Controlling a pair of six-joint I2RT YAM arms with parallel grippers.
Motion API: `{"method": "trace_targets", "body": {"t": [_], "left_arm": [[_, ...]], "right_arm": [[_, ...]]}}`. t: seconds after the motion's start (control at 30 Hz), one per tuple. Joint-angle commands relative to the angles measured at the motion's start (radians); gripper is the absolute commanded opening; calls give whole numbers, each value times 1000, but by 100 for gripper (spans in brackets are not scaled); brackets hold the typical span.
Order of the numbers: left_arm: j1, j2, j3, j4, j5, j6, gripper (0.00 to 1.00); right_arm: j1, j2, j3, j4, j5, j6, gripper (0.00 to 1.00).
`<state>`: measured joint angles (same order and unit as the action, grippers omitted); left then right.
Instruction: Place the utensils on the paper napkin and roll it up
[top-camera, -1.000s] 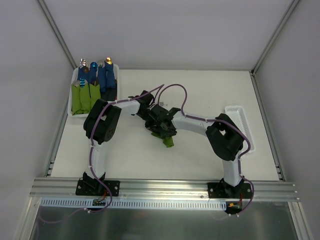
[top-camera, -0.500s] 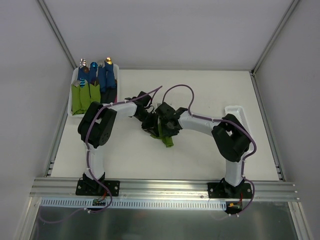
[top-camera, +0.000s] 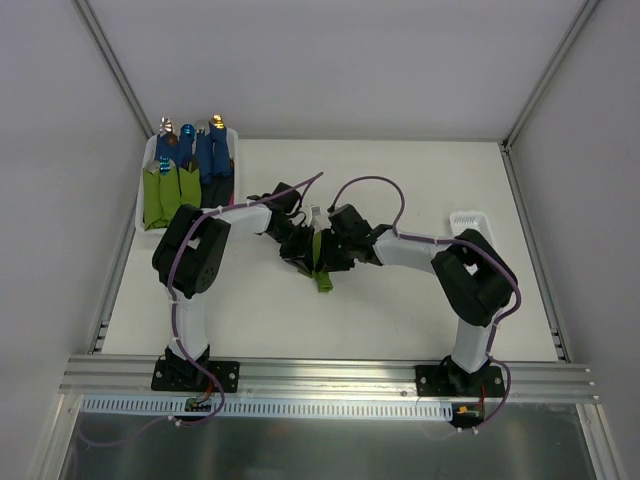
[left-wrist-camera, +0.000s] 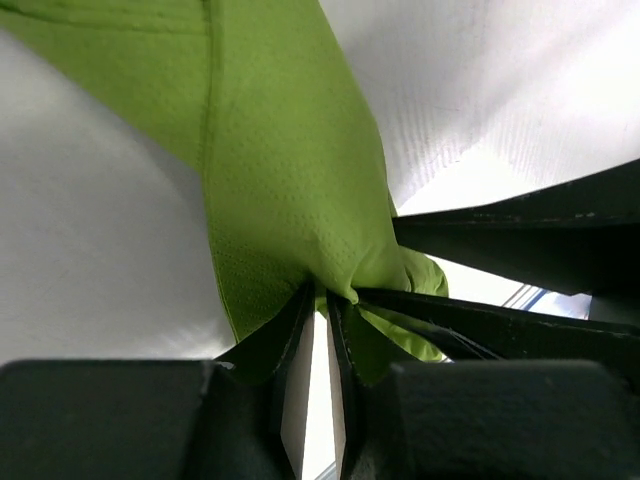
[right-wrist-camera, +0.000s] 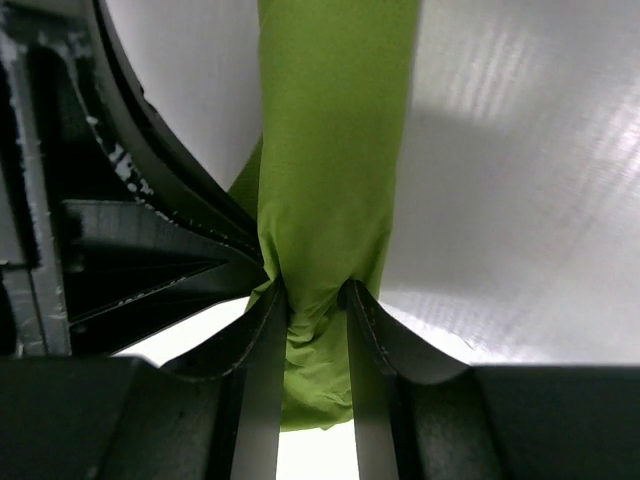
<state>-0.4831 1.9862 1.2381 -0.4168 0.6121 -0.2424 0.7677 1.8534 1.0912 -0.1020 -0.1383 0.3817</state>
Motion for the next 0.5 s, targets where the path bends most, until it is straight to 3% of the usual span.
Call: {"method": "trace_targets", "body": {"t": [0.0, 0.27, 0.47], "left_arm": [[-8, 17, 38, -20, -58, 12, 12], [-6, 63, 38, -4, -48, -9, 10], [1, 23, 9, 85, 37, -15, 13]], "right_arm": [[15, 95, -105, 34, -72, 31, 0], [-71, 47, -281, 318, -216, 131, 0], [-96, 38, -369, 485, -305, 177, 0]]}}
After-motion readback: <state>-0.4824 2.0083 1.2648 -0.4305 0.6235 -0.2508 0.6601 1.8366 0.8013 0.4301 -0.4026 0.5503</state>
